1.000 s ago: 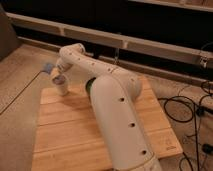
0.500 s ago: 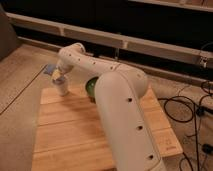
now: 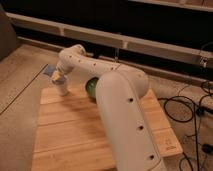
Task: Place the white sponge in the ceramic cup
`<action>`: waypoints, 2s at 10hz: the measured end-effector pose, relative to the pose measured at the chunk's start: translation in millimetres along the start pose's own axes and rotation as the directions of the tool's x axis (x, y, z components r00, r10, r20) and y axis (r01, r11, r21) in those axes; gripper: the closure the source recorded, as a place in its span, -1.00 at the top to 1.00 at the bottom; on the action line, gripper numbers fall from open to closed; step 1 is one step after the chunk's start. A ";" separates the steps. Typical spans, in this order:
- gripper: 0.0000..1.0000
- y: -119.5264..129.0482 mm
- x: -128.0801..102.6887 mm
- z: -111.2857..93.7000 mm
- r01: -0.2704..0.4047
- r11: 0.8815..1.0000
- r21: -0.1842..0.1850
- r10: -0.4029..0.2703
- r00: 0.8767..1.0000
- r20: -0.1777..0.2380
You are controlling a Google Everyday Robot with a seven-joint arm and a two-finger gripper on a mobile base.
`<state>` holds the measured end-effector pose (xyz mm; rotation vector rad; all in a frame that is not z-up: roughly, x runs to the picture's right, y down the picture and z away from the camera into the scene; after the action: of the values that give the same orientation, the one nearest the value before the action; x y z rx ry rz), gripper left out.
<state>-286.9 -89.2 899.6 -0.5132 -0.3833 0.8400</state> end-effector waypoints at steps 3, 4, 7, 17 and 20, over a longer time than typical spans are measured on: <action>-0.34 12.1 6.2 6.2 0.003 0.999 -0.037 -0.004 1.000 -0.029; -0.13 10.3 11.8 6.5 -0.002 0.999 -0.037 0.000 0.999 -0.046; 0.39 -3.2 23.1 2.1 -0.032 0.999 -0.011 0.031 0.997 -0.076; 0.46 1.0 12.5 2.4 -0.017 1.000 -0.020 0.016 0.998 -0.064; 0.46 1.2 12.5 2.5 -0.018 1.000 -0.020 0.016 0.998 -0.064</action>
<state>-281.2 -78.2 902.4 -0.5620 -0.3294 0.8345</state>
